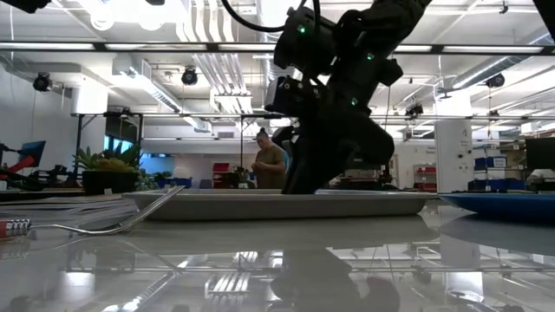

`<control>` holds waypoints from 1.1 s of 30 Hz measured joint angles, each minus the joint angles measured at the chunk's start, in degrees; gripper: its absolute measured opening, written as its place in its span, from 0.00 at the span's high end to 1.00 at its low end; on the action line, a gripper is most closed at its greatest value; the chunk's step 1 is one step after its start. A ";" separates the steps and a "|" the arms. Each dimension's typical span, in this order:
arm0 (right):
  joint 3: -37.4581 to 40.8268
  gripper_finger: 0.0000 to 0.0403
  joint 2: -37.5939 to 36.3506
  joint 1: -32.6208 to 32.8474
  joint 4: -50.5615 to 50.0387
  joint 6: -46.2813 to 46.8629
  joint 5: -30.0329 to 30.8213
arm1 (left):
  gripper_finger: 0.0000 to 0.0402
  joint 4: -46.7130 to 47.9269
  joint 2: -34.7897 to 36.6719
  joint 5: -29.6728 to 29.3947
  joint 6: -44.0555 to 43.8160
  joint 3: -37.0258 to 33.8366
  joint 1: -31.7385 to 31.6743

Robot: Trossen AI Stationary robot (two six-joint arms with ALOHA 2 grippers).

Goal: Pick and place plate/cup/fork/spoon on tray
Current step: Put the yellow spoon on the right side of the gray serving tray

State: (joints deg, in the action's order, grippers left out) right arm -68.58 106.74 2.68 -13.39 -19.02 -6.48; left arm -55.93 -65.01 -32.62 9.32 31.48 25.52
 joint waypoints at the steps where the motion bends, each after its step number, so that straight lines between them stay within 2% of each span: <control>1: 0.02 0.87 0.00 -0.03 0.00 0.40 0.00 | 0.97 -0.01 0.00 0.00 0.02 0.00 0.00; 8: -0.15 0.69 -0.18 -0.11 -0.12 1.54 0.28 | 0.97 -0.02 -0.03 0.02 -0.13 0.00 0.00; 13: -0.22 0.62 -3.69 0.04 -3.28 3.13 0.28 | 0.97 -0.01 -0.31 0.02 -0.15 0.00 0.04; 16: 0.71 0.62 -7.81 0.45 -6.66 4.90 0.37 | 0.97 1.04 -0.28 0.02 -0.41 0.00 0.04; 20: 5.31 0.64 -15.62 2.02 -5.83 6.94 0.50 | 0.97 1.84 -0.35 -0.04 -2.90 0.00 0.04; 26: 18.10 0.68 -28.25 5.17 5.94 11.59 1.36 | 0.97 4.61 -0.42 -0.21 -6.66 0.11 0.04; 31: 27.02 0.72 -36.96 7.88 12.99 12.54 8.45 | 0.97 11.81 -1.20 -1.31 -13.95 1.39 -0.04; 33: 29.69 0.73 -39.70 8.67 15.75 12.43 10.21 | 0.97 14.98 -3.02 -4.10 -16.61 2.47 -0.04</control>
State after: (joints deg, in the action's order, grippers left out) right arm -38.88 67.04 11.34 2.35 -6.59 3.73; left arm -40.95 -68.04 -36.72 -7.29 33.95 25.47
